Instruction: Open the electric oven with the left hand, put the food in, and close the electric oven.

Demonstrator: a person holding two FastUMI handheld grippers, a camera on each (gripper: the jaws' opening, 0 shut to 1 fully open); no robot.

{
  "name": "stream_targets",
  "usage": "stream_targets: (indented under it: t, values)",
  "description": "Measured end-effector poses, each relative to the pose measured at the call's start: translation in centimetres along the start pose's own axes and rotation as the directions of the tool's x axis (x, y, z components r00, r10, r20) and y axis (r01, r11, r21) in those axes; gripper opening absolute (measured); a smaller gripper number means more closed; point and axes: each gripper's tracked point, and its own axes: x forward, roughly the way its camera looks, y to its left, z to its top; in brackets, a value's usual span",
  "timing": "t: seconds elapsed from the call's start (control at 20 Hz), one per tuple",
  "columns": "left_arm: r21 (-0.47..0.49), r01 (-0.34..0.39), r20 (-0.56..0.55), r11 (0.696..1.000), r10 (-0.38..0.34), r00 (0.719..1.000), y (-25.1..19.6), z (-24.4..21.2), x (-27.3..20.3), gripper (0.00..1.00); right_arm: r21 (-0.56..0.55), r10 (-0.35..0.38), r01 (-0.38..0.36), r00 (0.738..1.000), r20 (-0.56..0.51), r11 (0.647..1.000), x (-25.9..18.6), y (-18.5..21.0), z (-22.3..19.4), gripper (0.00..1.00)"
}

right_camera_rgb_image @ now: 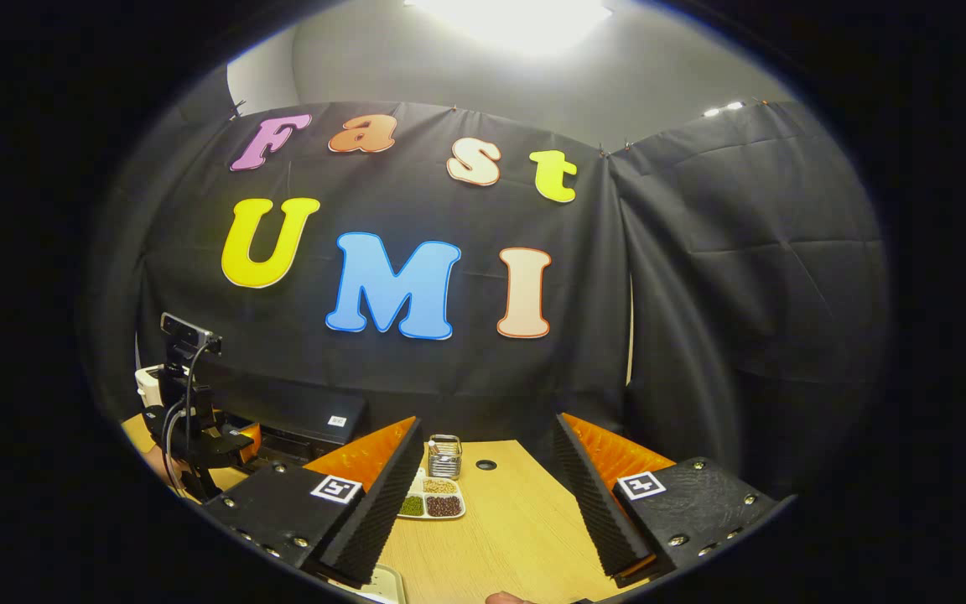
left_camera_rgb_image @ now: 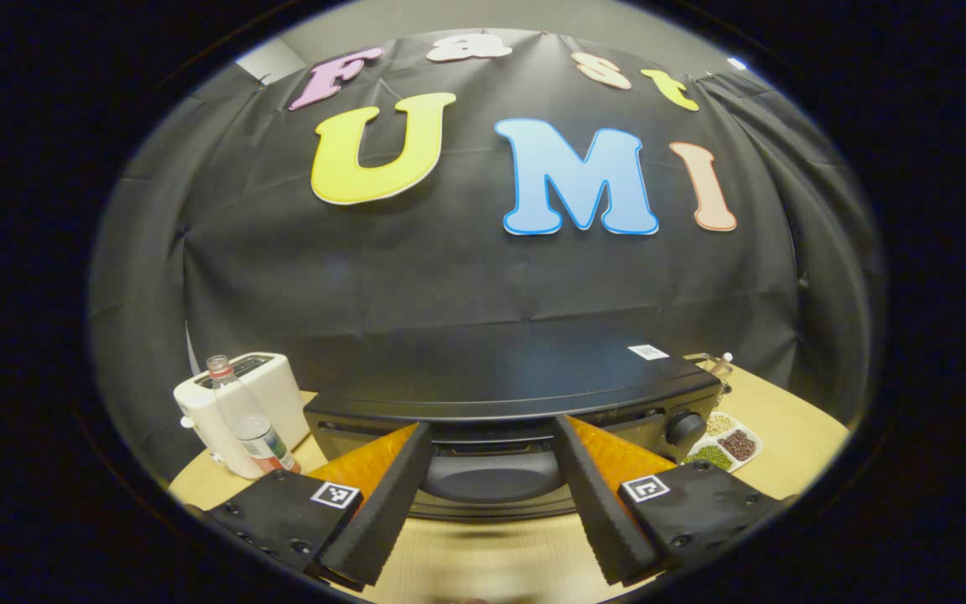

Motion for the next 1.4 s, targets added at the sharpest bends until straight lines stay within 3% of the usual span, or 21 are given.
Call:
stream_targets:
  t: [0.3,0.95,1.4]
  values:
    - [-0.001,-0.009,-0.026,1.0,0.009,1.0,-0.2,-2.2,-3.4,0.98,-0.003,0.042,-0.042,0.999,0.012,0.999,-0.3,0.3,0.2,0.95]
    - [-0.046,-0.028,-0.207,0.999,0.018,0.978,-1.0,-11.4,-8.7,1.0,-0.004,0.121,-0.121,0.992,-0.022,0.993,-1.1,1.5,-1.1,0.95]
    - [-0.025,0.016,-0.286,1.0,-0.023,0.958,-2.9,-16.7,-10.5,0.98,0.051,0.16,-0.154,0.975,-0.153,0.987,-1.7,2.4,-4.8,0.95]
